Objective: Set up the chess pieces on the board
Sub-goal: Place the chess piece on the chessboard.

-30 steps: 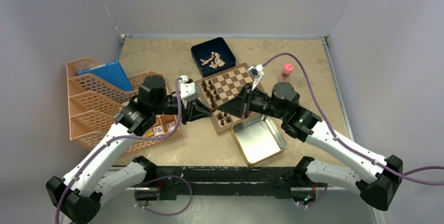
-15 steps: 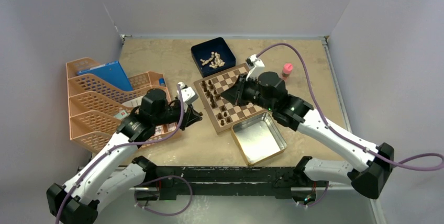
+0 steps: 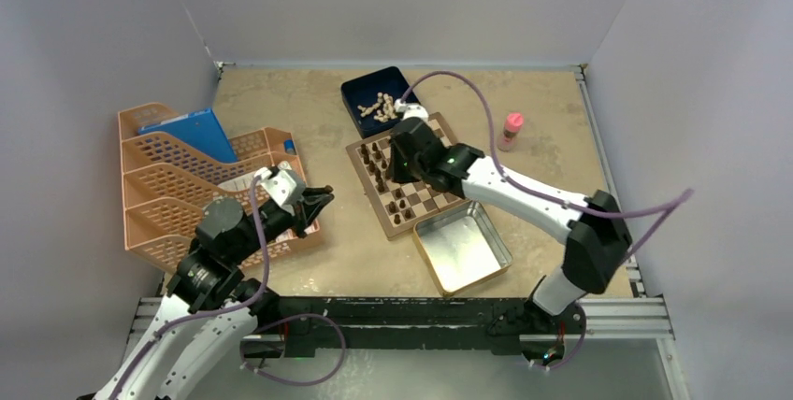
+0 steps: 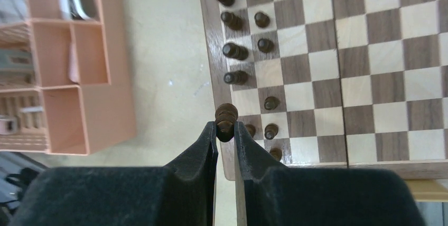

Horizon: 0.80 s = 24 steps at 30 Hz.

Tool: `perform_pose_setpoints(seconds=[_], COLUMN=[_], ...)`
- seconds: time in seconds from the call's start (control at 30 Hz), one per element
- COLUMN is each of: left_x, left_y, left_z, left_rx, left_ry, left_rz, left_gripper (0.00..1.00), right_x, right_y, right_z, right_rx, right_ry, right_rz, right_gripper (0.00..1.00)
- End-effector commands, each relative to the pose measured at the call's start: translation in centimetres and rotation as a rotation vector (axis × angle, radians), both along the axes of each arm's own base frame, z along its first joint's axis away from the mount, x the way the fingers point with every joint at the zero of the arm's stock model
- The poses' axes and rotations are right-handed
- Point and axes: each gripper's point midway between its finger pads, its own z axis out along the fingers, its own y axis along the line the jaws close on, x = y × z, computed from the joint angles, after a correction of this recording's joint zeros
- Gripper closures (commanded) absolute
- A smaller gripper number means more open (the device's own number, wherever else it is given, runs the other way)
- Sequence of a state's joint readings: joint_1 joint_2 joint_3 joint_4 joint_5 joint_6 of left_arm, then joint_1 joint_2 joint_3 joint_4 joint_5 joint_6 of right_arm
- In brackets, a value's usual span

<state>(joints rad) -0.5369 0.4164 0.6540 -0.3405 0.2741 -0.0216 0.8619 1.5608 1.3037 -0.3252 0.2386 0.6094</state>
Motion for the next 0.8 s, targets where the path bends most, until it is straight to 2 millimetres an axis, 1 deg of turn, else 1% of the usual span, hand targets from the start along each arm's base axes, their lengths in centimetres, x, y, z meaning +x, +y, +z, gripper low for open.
perform_pose_setpoints(seconds=[0.0, 0.07, 0.17, 0.5, 0.77], left_x=[0.6, 0.6, 0.5, 0.2, 0.1], left_y=[1.2, 1.7, 2.0, 2.7, 3.0], left_z=[1.6, 1.9, 2.1, 2.9, 3.2], left_rx=[-0.047, -0.053, -0.056, -0.081, -0.088], left_ry=[-0.060, -0.074, -0.088, -0.115, -0.128], left_rz=[0.085, 0.103, 0.116, 0.143, 0.153], left_gripper=[1.00, 1.00, 1.00, 1.00, 1.00], right_x=[-0.4, -0.6, -0.7, -0.3, 0.0], right_y=[1.3, 1.8, 2.3, 2.3, 2.8], right_z=[-0.7, -1.9, -3.0, -5.0, -6.6], right_rx=[-0.107, -0.147, -0.184, -0.262, -0.293], right_ry=[-0.013, 0.000, 0.011, 0.031, 0.048], right_rz=[-0.002, -0.003, -0.002, -0.012, -0.002], right_gripper=[1.00, 1.00, 1.00, 1.00, 1.00])
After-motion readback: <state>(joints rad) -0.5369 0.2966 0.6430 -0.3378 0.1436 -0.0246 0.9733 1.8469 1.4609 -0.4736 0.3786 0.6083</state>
